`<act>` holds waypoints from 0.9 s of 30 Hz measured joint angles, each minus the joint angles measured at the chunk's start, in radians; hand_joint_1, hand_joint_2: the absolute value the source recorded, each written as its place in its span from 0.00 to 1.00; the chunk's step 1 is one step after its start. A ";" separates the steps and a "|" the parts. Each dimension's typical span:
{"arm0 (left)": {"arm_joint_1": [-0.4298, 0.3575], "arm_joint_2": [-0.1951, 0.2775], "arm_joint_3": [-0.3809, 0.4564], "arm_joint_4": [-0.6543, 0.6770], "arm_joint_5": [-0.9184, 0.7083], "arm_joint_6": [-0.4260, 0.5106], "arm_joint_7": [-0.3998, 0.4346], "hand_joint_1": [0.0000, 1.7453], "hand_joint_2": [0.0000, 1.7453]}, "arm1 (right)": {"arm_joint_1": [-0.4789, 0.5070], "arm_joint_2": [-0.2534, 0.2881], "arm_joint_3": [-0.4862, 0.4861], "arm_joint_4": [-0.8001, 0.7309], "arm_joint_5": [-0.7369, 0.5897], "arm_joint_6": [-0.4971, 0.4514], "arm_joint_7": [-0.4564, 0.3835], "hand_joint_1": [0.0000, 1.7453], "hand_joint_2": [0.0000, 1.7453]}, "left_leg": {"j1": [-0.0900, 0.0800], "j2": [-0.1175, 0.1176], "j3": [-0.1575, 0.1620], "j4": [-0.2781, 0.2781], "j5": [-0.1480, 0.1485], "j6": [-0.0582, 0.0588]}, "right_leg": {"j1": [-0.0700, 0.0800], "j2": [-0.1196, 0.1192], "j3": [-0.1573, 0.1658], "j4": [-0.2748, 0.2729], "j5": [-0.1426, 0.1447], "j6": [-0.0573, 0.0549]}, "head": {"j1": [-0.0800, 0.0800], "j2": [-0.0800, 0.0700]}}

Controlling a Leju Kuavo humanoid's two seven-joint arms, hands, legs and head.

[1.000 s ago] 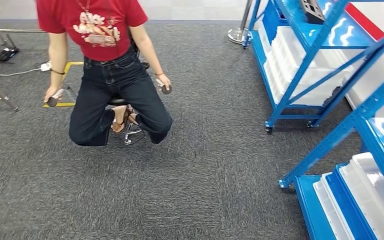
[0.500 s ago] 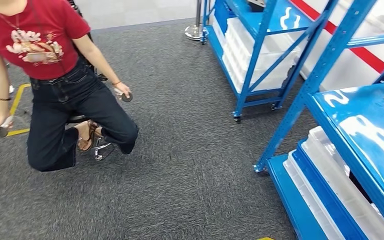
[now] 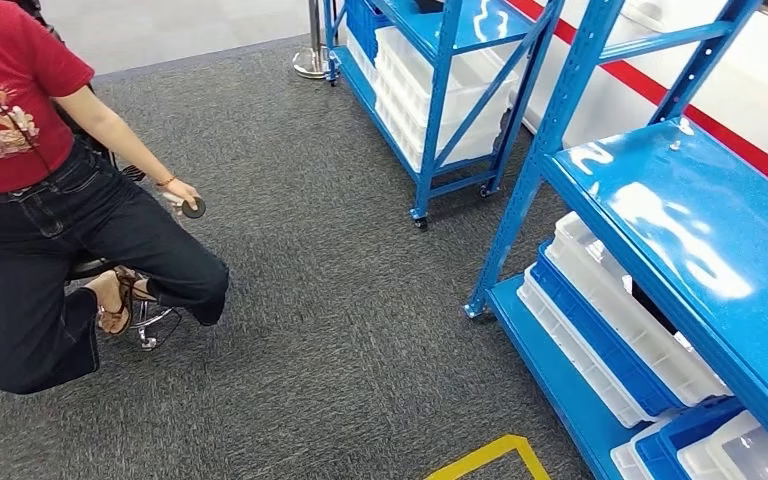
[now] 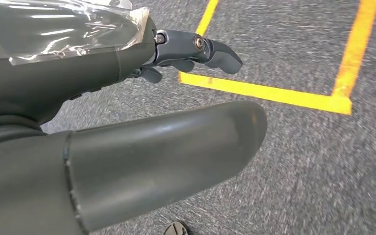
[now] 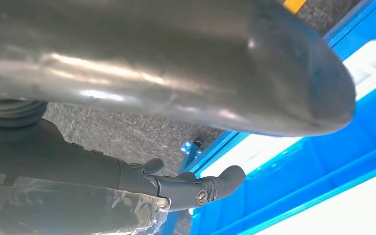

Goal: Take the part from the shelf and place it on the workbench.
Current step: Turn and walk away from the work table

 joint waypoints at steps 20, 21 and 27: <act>-0.003 -0.009 0.014 0.000 0.013 0.004 0.023 0.00 1.00 | -0.013 -0.006 0.000 -0.001 0.009 0.002 0.000 0.00 0.00 | 0.006 -0.158 -0.009 0.017 -0.003 -0.024 | 0.009 0.172 0.060 -0.128 0.062 -0.033 | -0.007 0.000; -0.004 -0.010 0.015 0.000 0.013 0.004 0.024 0.00 1.00 | -0.010 -0.007 0.000 -0.001 0.010 0.002 0.000 0.00 0.00 | 0.004 -0.144 -0.008 0.012 0.001 -0.016 | 0.007 0.171 0.054 -0.126 0.063 -0.027 | -0.007 0.000; 0.000 -0.011 0.016 -0.001 0.014 0.003 0.023 0.00 1.00 | -0.014 -0.007 0.000 -0.001 0.010 0.002 0.001 0.00 0.00 | 0.001 -0.050 -0.007 -0.006 0.012 0.009 | 0.009 0.046 -0.089 0.147 -0.055 -0.031 | 0.000 0.000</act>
